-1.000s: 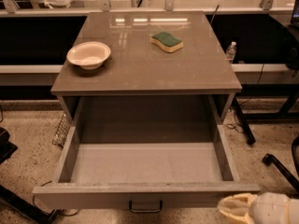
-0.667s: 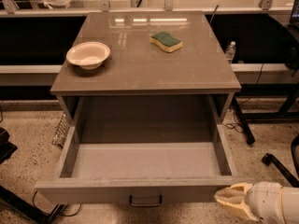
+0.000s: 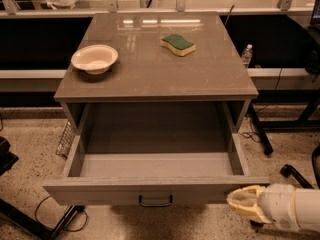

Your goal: Close top drawer

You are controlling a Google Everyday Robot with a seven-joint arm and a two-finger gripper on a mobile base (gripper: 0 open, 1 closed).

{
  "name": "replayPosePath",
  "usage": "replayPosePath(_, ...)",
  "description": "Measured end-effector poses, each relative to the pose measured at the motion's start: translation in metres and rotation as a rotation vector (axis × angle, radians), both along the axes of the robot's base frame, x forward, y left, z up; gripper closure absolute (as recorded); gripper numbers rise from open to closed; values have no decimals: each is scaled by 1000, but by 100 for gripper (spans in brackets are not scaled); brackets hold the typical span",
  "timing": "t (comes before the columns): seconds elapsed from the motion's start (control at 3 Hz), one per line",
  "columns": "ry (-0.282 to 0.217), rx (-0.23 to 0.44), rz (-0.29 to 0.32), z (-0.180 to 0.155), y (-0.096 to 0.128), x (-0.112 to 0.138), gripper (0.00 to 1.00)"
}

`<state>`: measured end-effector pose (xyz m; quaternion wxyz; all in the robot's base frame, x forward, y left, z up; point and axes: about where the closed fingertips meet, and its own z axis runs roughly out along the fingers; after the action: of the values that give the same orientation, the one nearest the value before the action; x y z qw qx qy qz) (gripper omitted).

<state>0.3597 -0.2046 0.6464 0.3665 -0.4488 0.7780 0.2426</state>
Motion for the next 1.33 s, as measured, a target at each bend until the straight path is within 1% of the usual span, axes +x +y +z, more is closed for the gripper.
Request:
replayPosePath(0.33, -11, 14, 25, -3, 4, 28, 100)
replayPosePath(1.33, -26, 29, 95, -5, 22, 89, 100)
